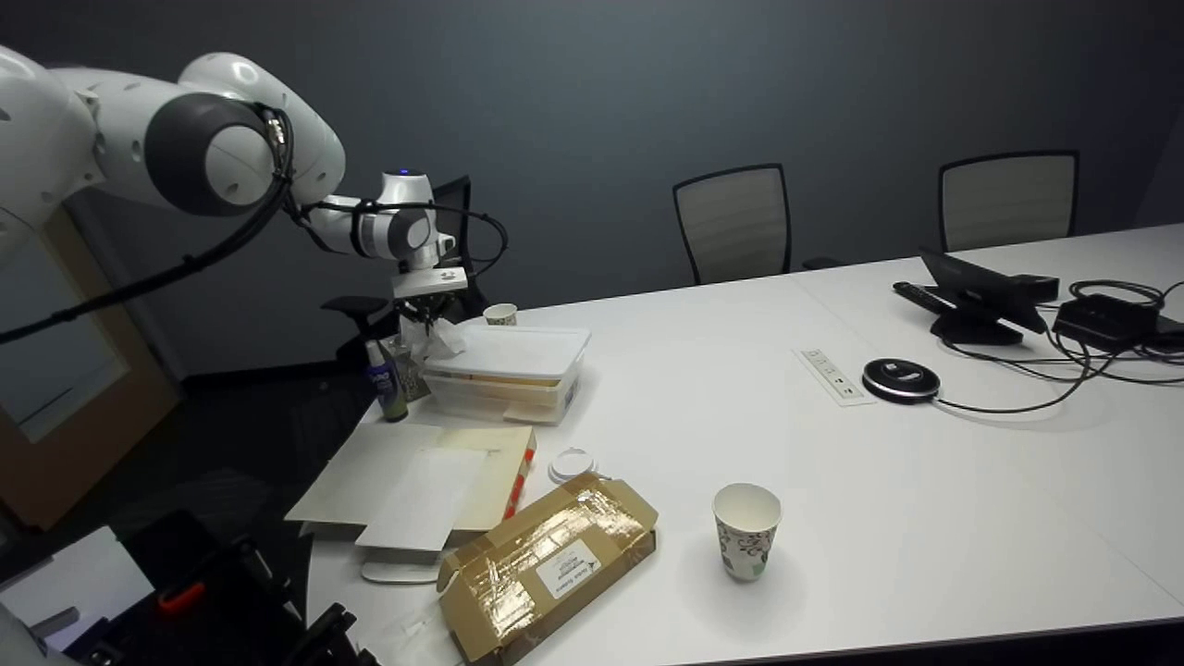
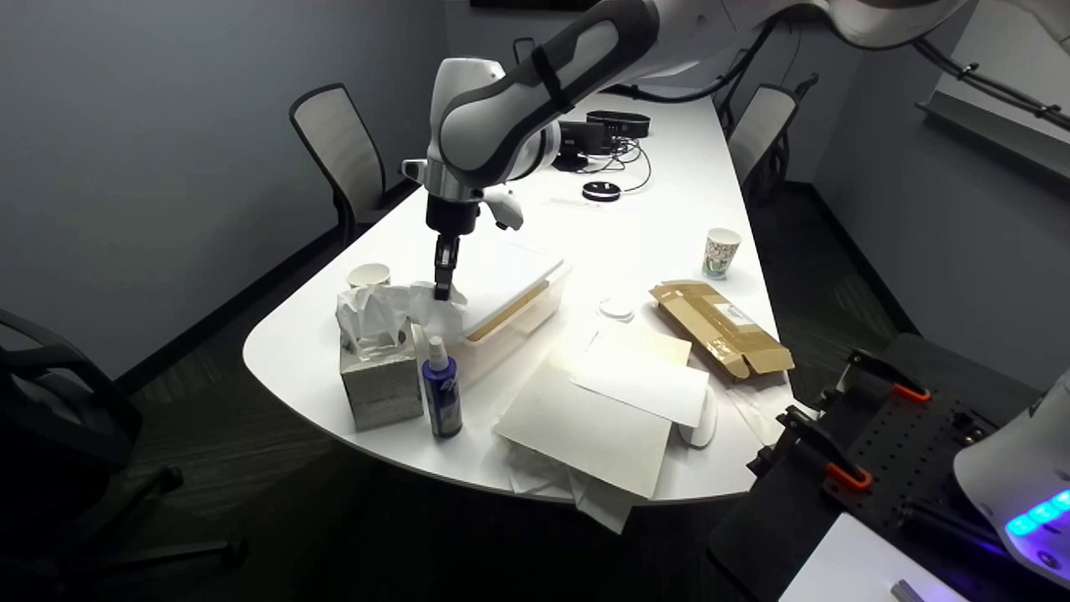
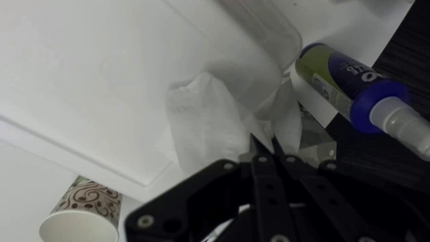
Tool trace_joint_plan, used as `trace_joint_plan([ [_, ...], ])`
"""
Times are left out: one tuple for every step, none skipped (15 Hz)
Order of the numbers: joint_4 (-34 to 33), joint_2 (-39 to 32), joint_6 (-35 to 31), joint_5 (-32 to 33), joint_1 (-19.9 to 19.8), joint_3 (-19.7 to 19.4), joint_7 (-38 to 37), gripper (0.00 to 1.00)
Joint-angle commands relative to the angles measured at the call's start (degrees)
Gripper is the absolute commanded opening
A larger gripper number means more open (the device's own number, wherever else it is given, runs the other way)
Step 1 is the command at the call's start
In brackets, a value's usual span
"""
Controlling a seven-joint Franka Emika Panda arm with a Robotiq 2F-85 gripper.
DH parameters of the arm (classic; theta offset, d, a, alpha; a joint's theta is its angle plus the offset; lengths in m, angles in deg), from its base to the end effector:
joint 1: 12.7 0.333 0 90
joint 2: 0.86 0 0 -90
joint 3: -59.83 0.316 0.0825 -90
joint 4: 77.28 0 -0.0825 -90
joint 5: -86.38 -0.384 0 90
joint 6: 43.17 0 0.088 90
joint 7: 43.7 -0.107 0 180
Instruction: Use the tissue to wipe the top of the container
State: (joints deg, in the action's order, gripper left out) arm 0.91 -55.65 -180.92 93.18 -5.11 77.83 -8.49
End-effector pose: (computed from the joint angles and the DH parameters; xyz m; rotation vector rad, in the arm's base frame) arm 0.6935 0.2719 0.1700 -2.6166 -1.4324 -0.2106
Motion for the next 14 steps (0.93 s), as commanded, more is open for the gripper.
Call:
trace_joint_plan([
  [-8.43,-5.53,2.18,0.47,1.35,-1.50,2.79,0.00],
  [-9.99,-6.49,2.11,0.62,1.63,-1.93,3.06,0.00],
  [-11.55,-7.42,1.99,0.77,1.94,-2.40,3.10,0.00],
  [-12.98,-8.19,1.82,1.07,2.30,-2.97,2.92,0.00],
  [-14.27,-8.92,1.36,1.58,2.70,-3.59,2.63,0.00],
  [-15.41,-9.42,1.16,2.14,3.13,-4.31,2.21,0.00],
  [-16.41,-9.86,1.11,2.66,3.60,-5.17,1.94,0.00],
  [-17.05,-10.20,1.12,3.23,3.95,-6.07,1.66,0.00],
  [-17.35,-10.21,2.19,3.85,4.42,-7.06,1.33,0.00],
  [-17.36,-10.28,2.76,4.54,4.86,-8.16,0.97,0.00],
  [-16.96,-10.18,3.21,5.38,5.19,-9.15,0.66,0.00],
  [-16.42,-10.21,3.33,6.36,5.58,-10.29,0.05,0.00],
  [-16.04,-10.17,3.59,7.01,5.86,-11.03,-0.32,0.00],
  [-15.67,-10.21,3.71,7.75,6.10,-11.83,-0.61,0.00],
])
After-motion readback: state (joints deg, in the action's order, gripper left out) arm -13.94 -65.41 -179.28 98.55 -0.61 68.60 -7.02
